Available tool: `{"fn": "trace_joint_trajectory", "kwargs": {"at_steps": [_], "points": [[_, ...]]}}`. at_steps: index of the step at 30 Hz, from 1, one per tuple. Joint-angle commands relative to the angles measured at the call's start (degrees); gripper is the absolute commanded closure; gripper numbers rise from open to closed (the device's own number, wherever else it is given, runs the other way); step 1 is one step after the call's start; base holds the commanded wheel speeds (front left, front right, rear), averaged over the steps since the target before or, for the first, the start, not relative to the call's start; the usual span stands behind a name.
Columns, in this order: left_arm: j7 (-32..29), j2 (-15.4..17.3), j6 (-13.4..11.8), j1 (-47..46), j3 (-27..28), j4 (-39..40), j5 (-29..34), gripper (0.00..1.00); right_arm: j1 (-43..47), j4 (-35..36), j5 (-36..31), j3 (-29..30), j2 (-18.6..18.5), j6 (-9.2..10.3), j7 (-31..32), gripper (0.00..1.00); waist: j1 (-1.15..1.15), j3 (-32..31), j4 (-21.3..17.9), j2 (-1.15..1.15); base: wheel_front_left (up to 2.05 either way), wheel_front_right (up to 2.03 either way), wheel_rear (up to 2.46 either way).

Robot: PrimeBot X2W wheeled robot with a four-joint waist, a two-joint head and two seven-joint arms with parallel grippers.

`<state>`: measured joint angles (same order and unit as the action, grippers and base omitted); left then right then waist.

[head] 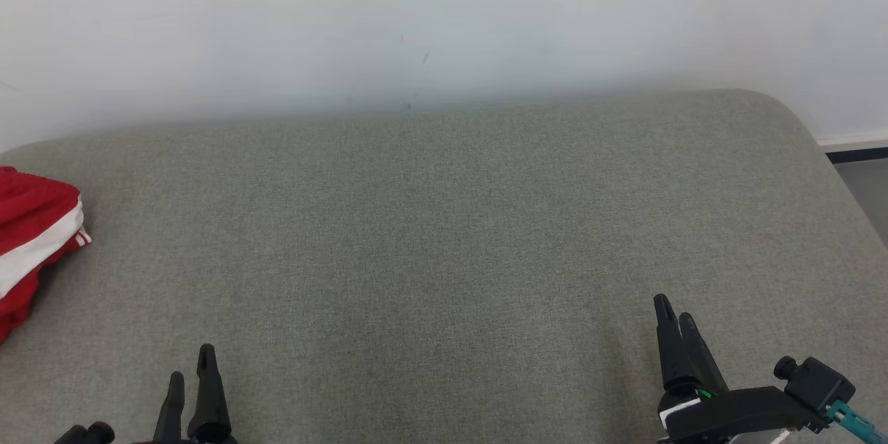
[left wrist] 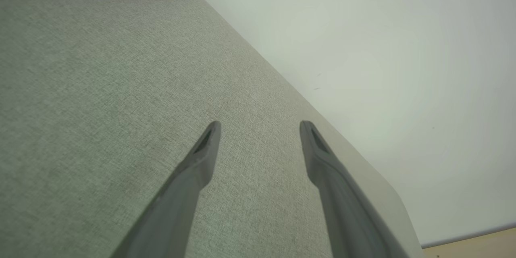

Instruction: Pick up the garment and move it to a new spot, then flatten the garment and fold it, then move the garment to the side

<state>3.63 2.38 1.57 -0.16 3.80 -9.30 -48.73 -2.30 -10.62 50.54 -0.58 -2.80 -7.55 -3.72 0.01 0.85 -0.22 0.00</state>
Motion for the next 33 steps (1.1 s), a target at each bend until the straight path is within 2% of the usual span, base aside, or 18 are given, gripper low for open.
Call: {"fn": "trace_joint_trajectory", "kwargs": {"at_steps": [1, 19, 28, 33], "points": [[0.8, 0.4, -0.5, -0.2, -0.2, 1.1, 2.7, 0.00, -0.3, 0.5, -2.7, -0.4, -0.1, 0.04, -0.7, 0.00, -0.01, 0.0, 0.0, 0.00, 0.00, 0.00, 0.00], [3.9, 0.5, -2.5, 1.7, -1.1, 2.2, 15.7, 0.00, 0.5, -1.1, -15.8, -1.1, -0.1, 0.06, -3.9, 0.00, -0.01, -0.4, 0.1, 0.00, 0.00, 0.00, 0.00], [5.2, 0.5, -0.6, 2.6, -0.5, 3.3, 20.3, 0.00, 0.9, -0.8, -20.4, -1.1, -0.1, 0.07, -5.1, 0.00, -0.01, -0.7, 0.5, 0.00, 0.00, 0.00, 0.00], [5.9, 0.5, -0.7, 3.2, -0.4, 3.4, 23.3, 0.00, 0.9, -0.6, -23.3, -1.1, -0.1, 0.07, -5.8, 0.00, -0.01, -0.8, 0.8, 0.00, 0.00, 0.00, 0.00]]}}
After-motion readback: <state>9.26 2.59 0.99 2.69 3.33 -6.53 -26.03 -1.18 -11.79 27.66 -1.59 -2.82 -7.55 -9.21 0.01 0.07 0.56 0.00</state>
